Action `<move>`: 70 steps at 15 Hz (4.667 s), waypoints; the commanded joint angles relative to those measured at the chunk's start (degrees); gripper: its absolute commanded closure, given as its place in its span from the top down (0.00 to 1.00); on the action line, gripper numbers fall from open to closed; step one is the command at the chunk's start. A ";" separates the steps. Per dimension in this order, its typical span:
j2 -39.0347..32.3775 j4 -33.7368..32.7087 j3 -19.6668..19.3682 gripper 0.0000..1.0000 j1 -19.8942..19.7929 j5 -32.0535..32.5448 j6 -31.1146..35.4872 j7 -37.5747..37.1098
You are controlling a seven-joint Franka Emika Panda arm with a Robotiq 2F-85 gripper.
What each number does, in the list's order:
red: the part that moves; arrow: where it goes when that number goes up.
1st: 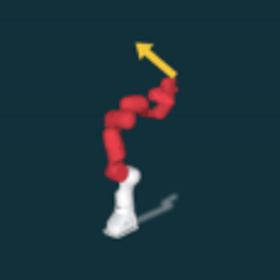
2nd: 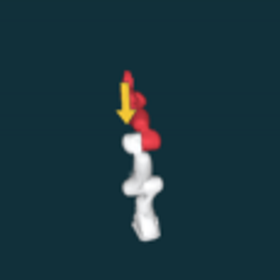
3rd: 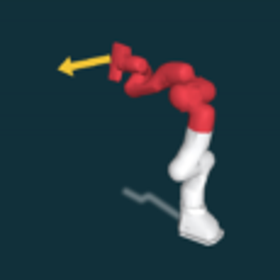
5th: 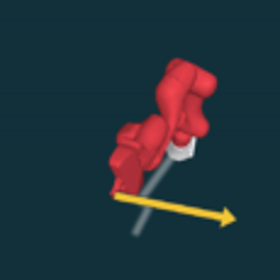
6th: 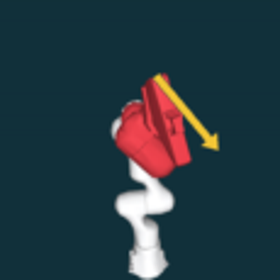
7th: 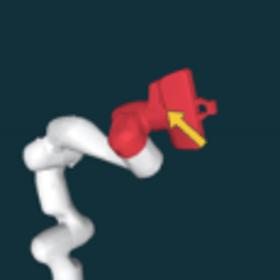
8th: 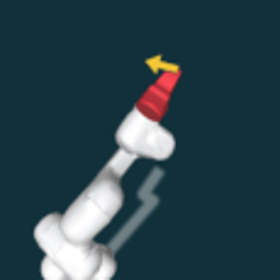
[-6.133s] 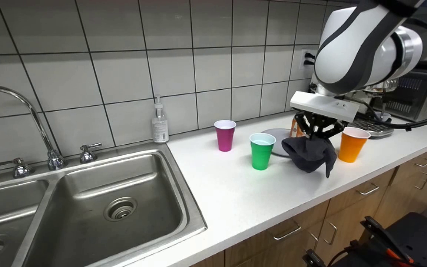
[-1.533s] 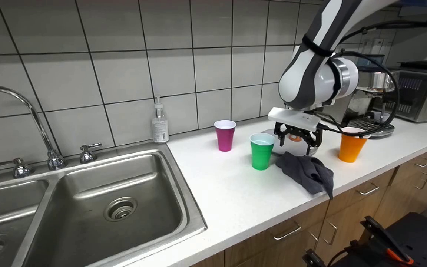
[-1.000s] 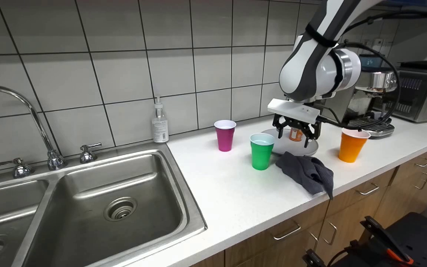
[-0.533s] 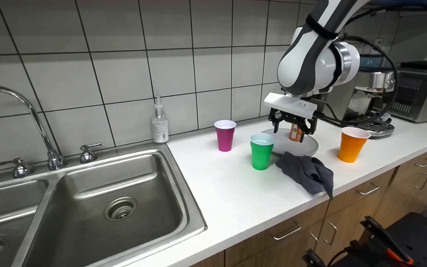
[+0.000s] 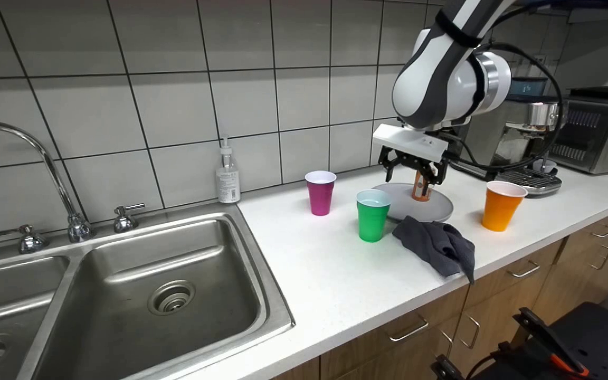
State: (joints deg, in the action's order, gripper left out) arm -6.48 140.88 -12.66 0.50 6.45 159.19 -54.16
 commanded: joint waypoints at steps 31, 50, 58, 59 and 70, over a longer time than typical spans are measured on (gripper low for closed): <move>-22.60 -32.57 -0.41 1.00 -10.68 -16.37 -9.69 19.09; -32.38 -43.44 -1.77 1.00 -13.52 -18.97 -12.98 17.30; -34.10 -45.76 -2.51 1.00 -13.92 -19.50 -14.04 16.78; -34.22 -45.91 -2.52 1.00 -13.95 -19.53 -14.14 16.75; -34.84 -47.00 -2.31 0.39 -14.13 -19.68 -14.31 17.09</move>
State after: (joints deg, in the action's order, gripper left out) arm -40.75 96.08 -15.17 -12.98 -12.02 147.03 -37.41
